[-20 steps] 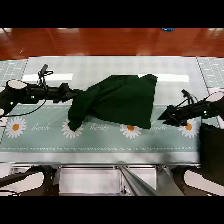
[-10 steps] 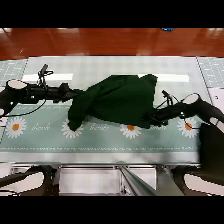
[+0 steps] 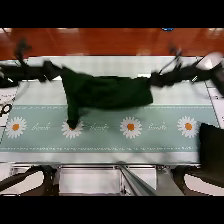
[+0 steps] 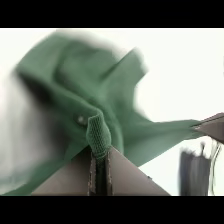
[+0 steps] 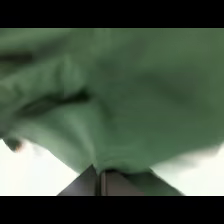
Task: Fold the shirts.
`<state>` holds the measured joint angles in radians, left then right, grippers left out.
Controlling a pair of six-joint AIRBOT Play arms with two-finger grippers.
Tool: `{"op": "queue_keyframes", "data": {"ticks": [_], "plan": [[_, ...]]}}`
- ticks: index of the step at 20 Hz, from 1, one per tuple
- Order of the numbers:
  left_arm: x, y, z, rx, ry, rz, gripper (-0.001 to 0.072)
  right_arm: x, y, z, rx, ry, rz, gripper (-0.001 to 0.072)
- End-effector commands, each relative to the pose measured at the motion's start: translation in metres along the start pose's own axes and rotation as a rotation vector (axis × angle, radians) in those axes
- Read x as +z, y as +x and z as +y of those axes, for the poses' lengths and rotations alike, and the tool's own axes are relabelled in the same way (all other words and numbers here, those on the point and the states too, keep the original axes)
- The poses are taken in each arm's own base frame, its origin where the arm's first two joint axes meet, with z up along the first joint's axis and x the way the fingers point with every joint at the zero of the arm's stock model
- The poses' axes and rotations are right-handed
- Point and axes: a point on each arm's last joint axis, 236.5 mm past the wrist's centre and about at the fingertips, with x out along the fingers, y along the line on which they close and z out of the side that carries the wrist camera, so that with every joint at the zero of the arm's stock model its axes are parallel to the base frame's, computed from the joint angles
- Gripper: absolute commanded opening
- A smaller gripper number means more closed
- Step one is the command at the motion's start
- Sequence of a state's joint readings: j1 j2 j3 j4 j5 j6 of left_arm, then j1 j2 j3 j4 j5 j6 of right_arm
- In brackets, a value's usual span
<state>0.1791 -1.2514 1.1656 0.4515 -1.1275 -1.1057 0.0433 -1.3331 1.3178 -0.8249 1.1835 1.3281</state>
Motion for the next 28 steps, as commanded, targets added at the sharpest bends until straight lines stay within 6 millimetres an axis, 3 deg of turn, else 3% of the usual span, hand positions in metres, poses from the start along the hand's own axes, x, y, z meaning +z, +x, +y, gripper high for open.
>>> {"op": "queue_keyframes", "data": {"ticks": [1,4,7,12,16,18,21,25,28], "plan": [[0.061,-0.068,-0.112,-0.093,0.26,-0.173,0.0031,0.07,-0.122,0.073,-0.085,-0.261,-0.239,0.002],[0.069,-0.123,-0.198,-0.108,0.441,-0.241,0.0031,0.077,-0.215,0.149,-0.105,-0.452,-0.431,0.002],[0.057,-0.169,-0.234,0.021,0.551,-0.288,0.0031,0.051,-0.282,0.195,-0.133,-0.557,-0.583,0.002],[0.02,-0.255,-0.252,0.326,0.636,-0.465,0.0031,-0.007,-0.358,0.212,-0.277,-0.595,-0.728,0.002],[-0.025,-0.319,-0.269,0.488,0.685,-0.612,0.0031,-0.052,-0.381,0.203,-0.361,-0.555,-0.723,0.0021],[-0.049,-0.328,-0.266,0.521,0.659,-0.599,0.0031,-0.063,-0.385,0.197,-0.386,-0.532,-0.712,0.002],[-0.077,-0.304,-0.224,0.551,0.537,-0.415,0.0031,-0.07,-0.364,0.18,-0.391,-0.483,-0.62,0.0021],[-0.098,-0.235,-0.133,0.544,0.329,-0.121,0.0031,-0.079,-0.283,0.12,-0.381,-0.385,-0.332,0.002],[-0.106,-0.161,-0.06,0.45,0.131,-0.021,0.0031,-0.074,-0.206,0.058,-0.374,-0.28,-0.191,0.0019]]}}
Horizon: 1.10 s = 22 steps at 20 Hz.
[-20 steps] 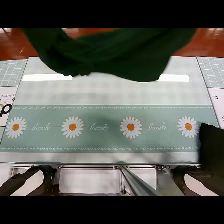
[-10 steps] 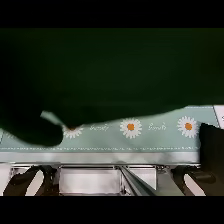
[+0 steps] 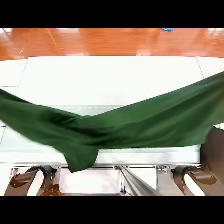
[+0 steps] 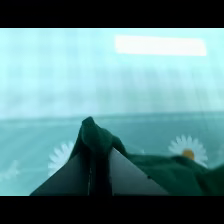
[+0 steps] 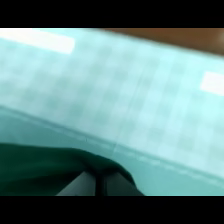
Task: Fold the shirts.
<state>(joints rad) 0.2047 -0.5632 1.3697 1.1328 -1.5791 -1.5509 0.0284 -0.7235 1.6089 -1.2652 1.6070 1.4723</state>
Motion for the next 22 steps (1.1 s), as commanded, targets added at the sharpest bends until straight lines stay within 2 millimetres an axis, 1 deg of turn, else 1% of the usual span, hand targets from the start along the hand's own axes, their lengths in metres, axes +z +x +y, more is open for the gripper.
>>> {"op": "queue_keyframes", "data": {"ticks": [1,2,3,5,6,8,10,11,13,14,15,16,17,18,19,20,21,22], "plan": [[-0.042,0.105,0.02,-0.116,-0.213,0.126,0.0032,-0.047,0.094,-0.022,0.027,0.075,0.173,0.0019],[-0.044,0.135,0.027,-0.147,-0.26,0.111,0.0031,-0.056,0.125,-0.032,0.027,0.095,0.209,0.0019],[-0.043,0.165,0.04,-0.154,-0.316,0.081,0.0031,-0.06,0.152,-0.043,0.018,0.109,0.235,0.0019],[-0.037,0.212,0.075,-0.098,-0.426,0.043,0.0032,-0.059,0.206,-0.067,-0.011,0.138,0.266,0.0019],[-0.03,0.231,0.089,-0.077,-0.463,0.027,0.0032,-0.056,0.233,-0.081,-0.021,0.162,0.276,0.0019],[-0.015,0.267,0.115,-0.043,-0.51,0.0,0.0031,-0.055,0.277,-0.113,-0.038,0.242,0.307,0.0019],[-0.006,0.3,0.136,-0.015,-0.545,0.013,0.0031,-0.051,0.313,-0.145,-0.033,0.342,0.315,0.0021],[-0.005,0.316,0.143,-0.012,-0.558,0.036,0.0032,-0.048,0.326,-0.156,-0.021,0.388,0.31,0.0021],[-0.006,0.343,0.147,-0.038,-0.611,0.085,0.0032,-0.043,0.347,-0.179,-0.01,0.484,0.285,0.0021],[-0.006,0.354,0.147,-0.053,-0.635,0.106,0.0032,-0.042,0.356,-0.188,-0.002,0.539,0.268,0.0021],[-0.008,0.36,0.146,-0.067,-0.655,0.122,0.0032,-0.043,0.363,-0.194,0.008,0.605,0.255,0.0021],[-0.01,0.366,0.144,-0.078,-0.671,0.135,0.0032,-0.046,0.368,-0.196,0.019,0.636,0.257,0.0028],[-0.013,0.368,0.143,-0.079,-0.672,0.144,0.0066,-0.052,0.373,-0.195,0.022,0.649,0.276,0.0198],[-0.016,0.368,0.141,-0.086,-0.67,0.16,0.035,-0.058,0.375,-0.194,0.027,0.647,0.296,0.0418],[-0.017,0.365,0.143,-0.09,-0.677,0.171,0.0509,-0.064,0.372,-0.196,0.023,0.639,0.318,0.0416],[-0.019,0.356,0.145,-0.107,-0.682,0.205,0.051,-0.068,0.365,-0.2,0.018,0.63,0.338,0.0415],[-0.024,0.344,0.152,-0.115,-0.676,0.251,0.051,-0.076,0.351,-0.209,0.008,0.629,0.366,0.0415],[-0.036,0.328,0.164,-0.112,-0.658,0.317,0.051,-0.085,0.335,-0.219,-0.004,0.632,0.401,0.0414]]}}
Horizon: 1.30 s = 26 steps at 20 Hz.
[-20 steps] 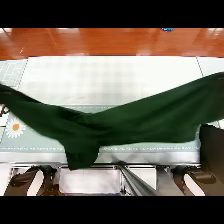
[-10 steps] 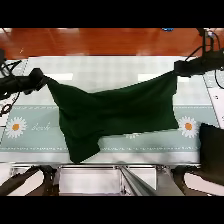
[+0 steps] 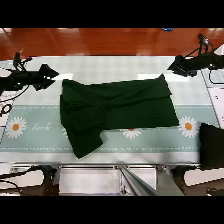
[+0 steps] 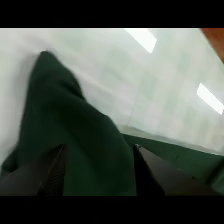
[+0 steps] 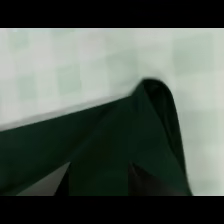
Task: Fold the shirts.
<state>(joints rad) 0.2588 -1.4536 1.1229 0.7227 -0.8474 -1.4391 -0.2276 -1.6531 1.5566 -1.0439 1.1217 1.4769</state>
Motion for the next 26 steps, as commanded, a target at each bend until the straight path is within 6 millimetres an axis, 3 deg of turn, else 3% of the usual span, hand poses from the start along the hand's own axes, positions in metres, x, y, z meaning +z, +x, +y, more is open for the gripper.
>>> {"op": "queue_keyframes", "data": {"ticks": [1,4,6,7,9,11,13,15,19,24,25,26], "plan": [[-0.023,-0.035,0.04,0.056,-0.003,0.195,0.0509,-0.023,-0.031,-0.045,-0.054,0.03,0.11,0.0414],[-0.069,-0.08,0.1,0.155,-0.012,0.348,0.0508,-0.079,-0.059,-0.089,-0.077,0.157,0.223,0.0409],[-0.106,-0.089,0.121,0.153,-0.113,0.352,0.0508,-0.12,-0.057,-0.096,-0.043,0.219,0.227,0.0409],[-0.128,-0.089,0.126,0.144,-0.151,0.368,0.0508,-0.137,-0.054,-0.093,-0.015,0.238,0.21,0.0409],[-0.168,-0.085,0.13,0.122,-0.161,0.415,0.0507,-0.159,-0.048,-0.064,0.122,0.224,0.148,0.0409],[-0.185,-0.078,0.134,0.113,-0.215,0.414,0.0507,-0.173,-0.044,-0.049,0.181,0.262,0.102,0.0409],[-0.186,-0.068,0.129,0.078,-0.265,0.382,0.0507,-0.188,-0.044,-0.044,0.199,0.247,0.126,0.0409],[-0.187,-0.059,0.125,0.076,-0.258,0.366,0.0507,-0.199,-0.044,-0.044,0.193,0.236,0.163,0.0409],[-0.19,-0.038,0.11,0.084,-0.198,0.358,0.0506,-0.201,-0.045,-0.043,0.196,0.235,0.172,0.0409],[-0.221,-0.017,0.109,0.109,-0.178,0.468,0.0506,-0.2,-0.044,-0.044,0.195,0.235,0.17,0.0409],[-0.226,-0.015,0.11,0.114,-0.182,0.485,0.0492,-0.199,-0.044,-0.044,0.193,0.235,0.166,0.0409],[-0.228,-0.014,0.112,0.117,-0.187,0.495,0.0328,-0.196,-0.045,-0.048,0.18,0.235,0.153,0.0409]]}}
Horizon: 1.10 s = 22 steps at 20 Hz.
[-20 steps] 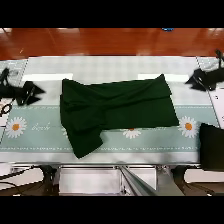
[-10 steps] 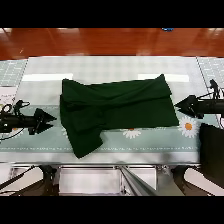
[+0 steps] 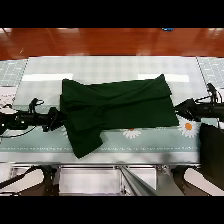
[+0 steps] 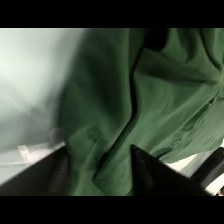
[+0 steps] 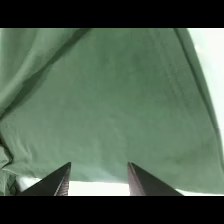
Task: Fold the shirts.
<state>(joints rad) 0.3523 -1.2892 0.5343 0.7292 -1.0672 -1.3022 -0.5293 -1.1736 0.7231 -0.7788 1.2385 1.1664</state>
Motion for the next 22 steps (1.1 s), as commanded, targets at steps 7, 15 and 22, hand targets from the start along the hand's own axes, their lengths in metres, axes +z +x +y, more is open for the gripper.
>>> {"op": "queue_keyframes", "data": {"ticks": [7,15,22], "plan": [[0.0,0.003,-0.009,0.006,0.05,0.038,0.0031,-0.011,-0.044,-0.095,-0.223,0.212,-0.016,0.0409],[0.006,0.003,-0.01,0.005,0.051,0.014,0.0031,-0.038,-0.007,-0.098,-0.146,0.257,0.148,0.0409],[0.014,0.003,-0.008,0.015,0.048,-0.022,0.0031,-0.006,0.046,-0.068,-0.077,0.201,0.134,0.0406]]}}
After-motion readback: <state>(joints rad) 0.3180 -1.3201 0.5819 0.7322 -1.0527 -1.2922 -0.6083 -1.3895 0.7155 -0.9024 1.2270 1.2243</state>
